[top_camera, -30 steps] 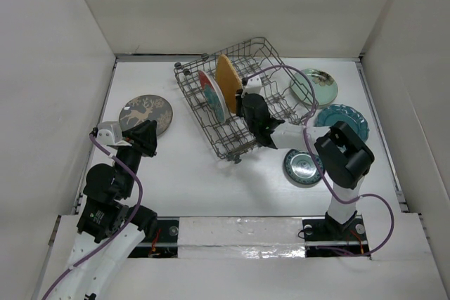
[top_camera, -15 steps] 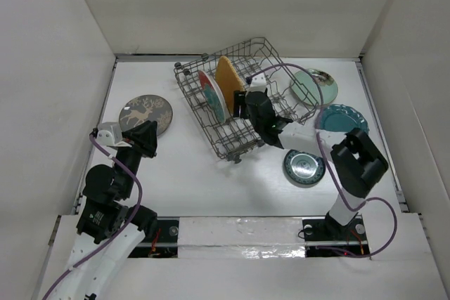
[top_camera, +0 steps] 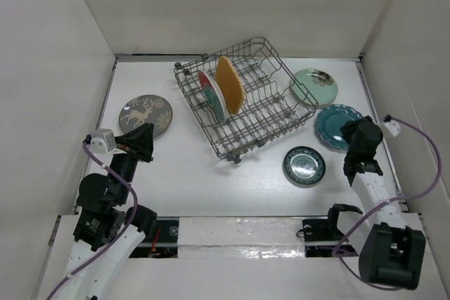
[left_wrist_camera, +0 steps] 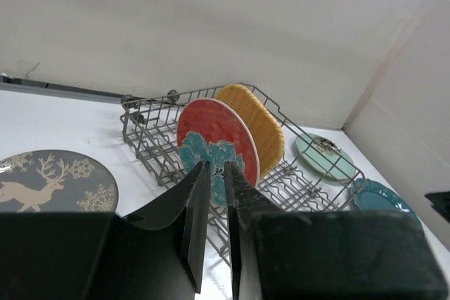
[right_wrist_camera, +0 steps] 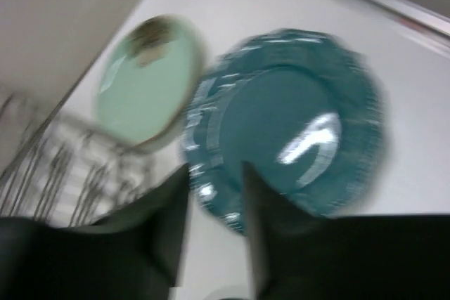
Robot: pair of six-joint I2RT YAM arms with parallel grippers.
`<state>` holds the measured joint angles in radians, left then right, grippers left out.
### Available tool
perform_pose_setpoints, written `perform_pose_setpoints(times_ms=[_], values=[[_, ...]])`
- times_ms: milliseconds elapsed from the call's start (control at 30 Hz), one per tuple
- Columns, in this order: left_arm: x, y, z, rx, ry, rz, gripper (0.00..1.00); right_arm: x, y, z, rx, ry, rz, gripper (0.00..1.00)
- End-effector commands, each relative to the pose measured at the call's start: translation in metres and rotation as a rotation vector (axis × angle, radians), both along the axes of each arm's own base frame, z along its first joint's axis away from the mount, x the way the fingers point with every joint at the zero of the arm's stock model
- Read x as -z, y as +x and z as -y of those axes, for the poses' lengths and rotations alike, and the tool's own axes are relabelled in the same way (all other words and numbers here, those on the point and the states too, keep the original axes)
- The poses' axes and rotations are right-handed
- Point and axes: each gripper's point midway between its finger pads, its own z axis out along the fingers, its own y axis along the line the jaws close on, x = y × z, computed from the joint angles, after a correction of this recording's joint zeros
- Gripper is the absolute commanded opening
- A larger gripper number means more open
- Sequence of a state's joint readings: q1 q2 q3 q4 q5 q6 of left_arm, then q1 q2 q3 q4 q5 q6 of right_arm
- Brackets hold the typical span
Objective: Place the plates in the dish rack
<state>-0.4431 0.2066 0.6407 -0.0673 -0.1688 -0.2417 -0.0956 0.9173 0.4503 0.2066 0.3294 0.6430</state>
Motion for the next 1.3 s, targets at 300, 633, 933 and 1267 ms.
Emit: perform_pose_setpoints(times_ms=[300, 633, 933, 1267], values=[[-0.015, -0.009, 0.002, 0.034, -0.035, 0.059, 0.20, 0.074, -0.039, 0.077, 0.141, 0.352, -0.020, 0.72], [-0.016, -0.010, -0.001, 0.020, -0.041, 0.065, 0.23, 0.121, -0.001, 0.052, -0.027, 0.644, 0.006, 0.63], [-0.014, -0.007, -0.001, 0.013, -0.037, 0.056, 0.23, 0.118, -0.001, 0.062, 0.035, 0.646, 0.052, 0.01], [-0.013, -0.006, 0.003, 0.029, -0.030, 0.051, 0.23, -0.007, -0.035, 0.073, 0.111, 0.324, 0.231, 0.00]])
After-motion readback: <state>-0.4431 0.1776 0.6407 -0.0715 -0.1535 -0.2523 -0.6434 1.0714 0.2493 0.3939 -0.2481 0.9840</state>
